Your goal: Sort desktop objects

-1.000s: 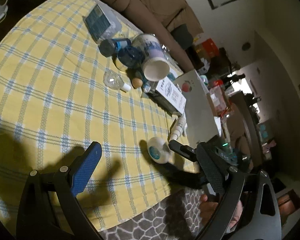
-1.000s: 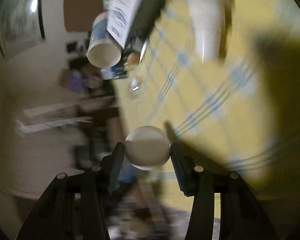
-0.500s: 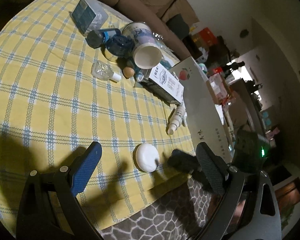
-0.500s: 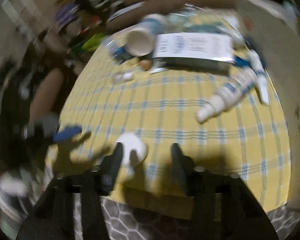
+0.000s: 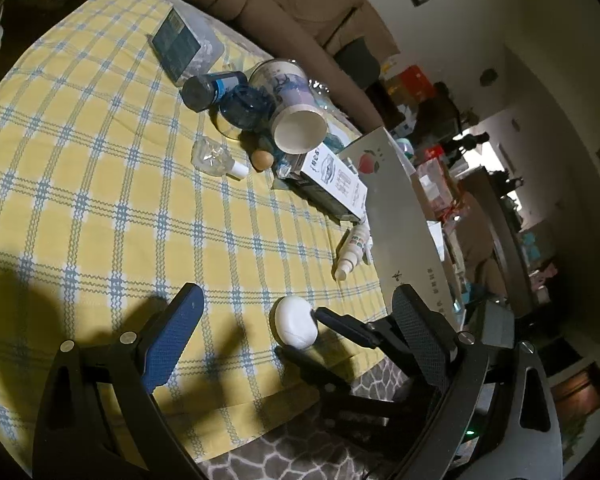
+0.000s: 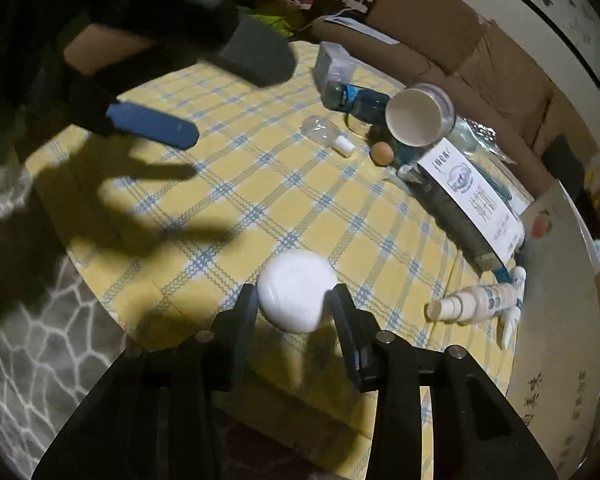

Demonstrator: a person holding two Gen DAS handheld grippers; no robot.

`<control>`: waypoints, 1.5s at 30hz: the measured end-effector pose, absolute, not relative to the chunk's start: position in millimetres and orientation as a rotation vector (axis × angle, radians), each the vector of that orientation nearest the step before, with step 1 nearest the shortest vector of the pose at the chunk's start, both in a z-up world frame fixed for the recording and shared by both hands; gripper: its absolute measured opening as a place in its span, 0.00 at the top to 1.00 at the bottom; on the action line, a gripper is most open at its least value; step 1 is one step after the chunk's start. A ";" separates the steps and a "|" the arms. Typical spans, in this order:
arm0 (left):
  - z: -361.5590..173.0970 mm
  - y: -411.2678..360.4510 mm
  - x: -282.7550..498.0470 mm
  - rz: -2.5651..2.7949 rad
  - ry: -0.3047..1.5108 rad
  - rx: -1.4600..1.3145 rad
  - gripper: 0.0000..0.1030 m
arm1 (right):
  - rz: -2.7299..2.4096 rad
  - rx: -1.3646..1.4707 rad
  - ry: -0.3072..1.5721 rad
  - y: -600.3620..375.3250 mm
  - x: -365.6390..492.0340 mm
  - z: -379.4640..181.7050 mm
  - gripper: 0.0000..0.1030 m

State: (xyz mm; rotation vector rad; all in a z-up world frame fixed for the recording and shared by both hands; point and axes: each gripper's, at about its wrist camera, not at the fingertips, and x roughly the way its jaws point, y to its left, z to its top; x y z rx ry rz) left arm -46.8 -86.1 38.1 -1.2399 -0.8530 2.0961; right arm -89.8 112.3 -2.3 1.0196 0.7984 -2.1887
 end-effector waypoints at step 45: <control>39.3 -140.9 -45.6 2.158 -0.991 -1.202 0.08 | -2.107 1.026 0.581 39.8 -230.8 5.0 0.59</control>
